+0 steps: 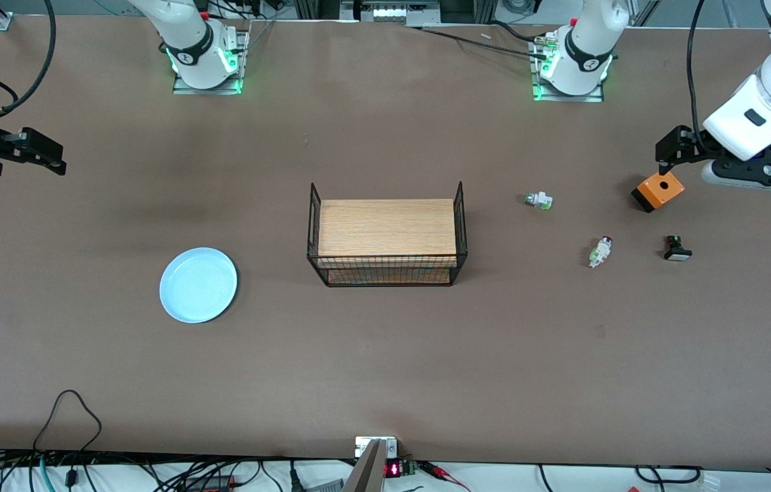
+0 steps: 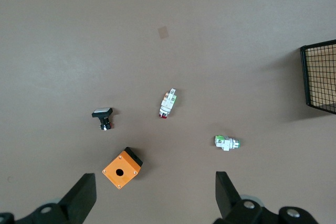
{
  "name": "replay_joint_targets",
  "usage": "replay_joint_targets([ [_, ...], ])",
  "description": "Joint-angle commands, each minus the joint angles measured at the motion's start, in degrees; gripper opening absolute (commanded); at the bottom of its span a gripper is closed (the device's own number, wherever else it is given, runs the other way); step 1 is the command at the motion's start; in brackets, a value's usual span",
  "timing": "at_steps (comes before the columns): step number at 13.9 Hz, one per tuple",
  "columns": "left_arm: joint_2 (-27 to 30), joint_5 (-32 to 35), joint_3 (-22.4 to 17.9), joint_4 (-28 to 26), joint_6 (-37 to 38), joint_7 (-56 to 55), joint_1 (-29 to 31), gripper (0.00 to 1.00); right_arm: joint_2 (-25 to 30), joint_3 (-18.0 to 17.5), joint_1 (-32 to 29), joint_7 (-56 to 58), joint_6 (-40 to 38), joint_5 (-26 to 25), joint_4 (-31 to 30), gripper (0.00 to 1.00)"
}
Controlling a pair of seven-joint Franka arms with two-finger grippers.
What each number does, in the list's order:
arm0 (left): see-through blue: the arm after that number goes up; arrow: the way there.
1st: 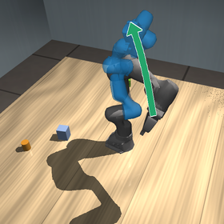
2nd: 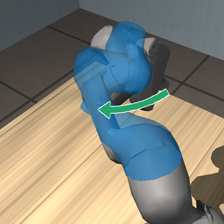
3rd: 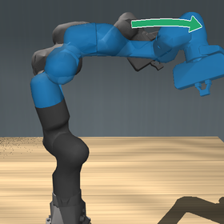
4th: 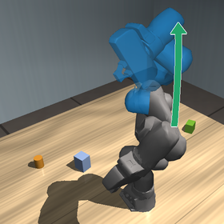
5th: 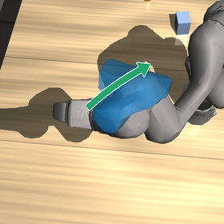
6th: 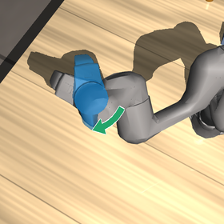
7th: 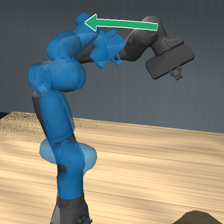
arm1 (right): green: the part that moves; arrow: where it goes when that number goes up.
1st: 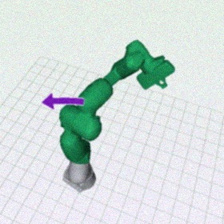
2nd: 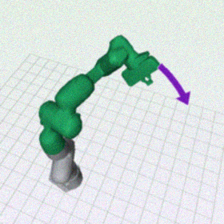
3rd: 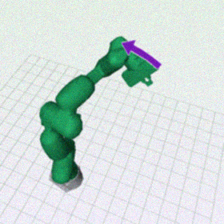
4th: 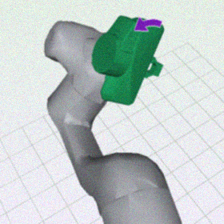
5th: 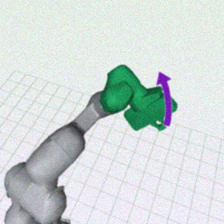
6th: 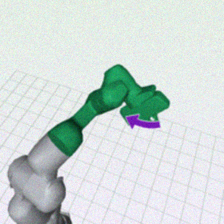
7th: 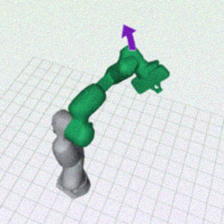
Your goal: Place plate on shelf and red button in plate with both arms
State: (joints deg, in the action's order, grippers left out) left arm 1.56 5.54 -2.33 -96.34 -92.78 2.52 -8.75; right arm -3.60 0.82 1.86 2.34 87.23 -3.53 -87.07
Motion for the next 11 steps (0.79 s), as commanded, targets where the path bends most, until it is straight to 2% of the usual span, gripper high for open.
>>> replay_joint_targets([
  [1, -0.3, 0.9, -0.1, 0.5, 0.1, 1.2, 0.0, 1.0, -0.3, -0.1, 0.2, -0.9, -0.6, -0.5, 1.3, 1.0],
  [7, -0.3, 0.9, -0.1, 0.5, 0.1, 1.2, 0.0, 1.0, -0.4, -0.1, -0.2, -0.8, -0.1, -0.6, 1.3, 1.0],
  [11, -0.3, 0.9, -0.1, 0.5, 0.1, 1.3, 0.0, 1.0, -2.9, 0.1, -0.5, -0.9, 0.5, -1.0, 1.3, 1.0],
])
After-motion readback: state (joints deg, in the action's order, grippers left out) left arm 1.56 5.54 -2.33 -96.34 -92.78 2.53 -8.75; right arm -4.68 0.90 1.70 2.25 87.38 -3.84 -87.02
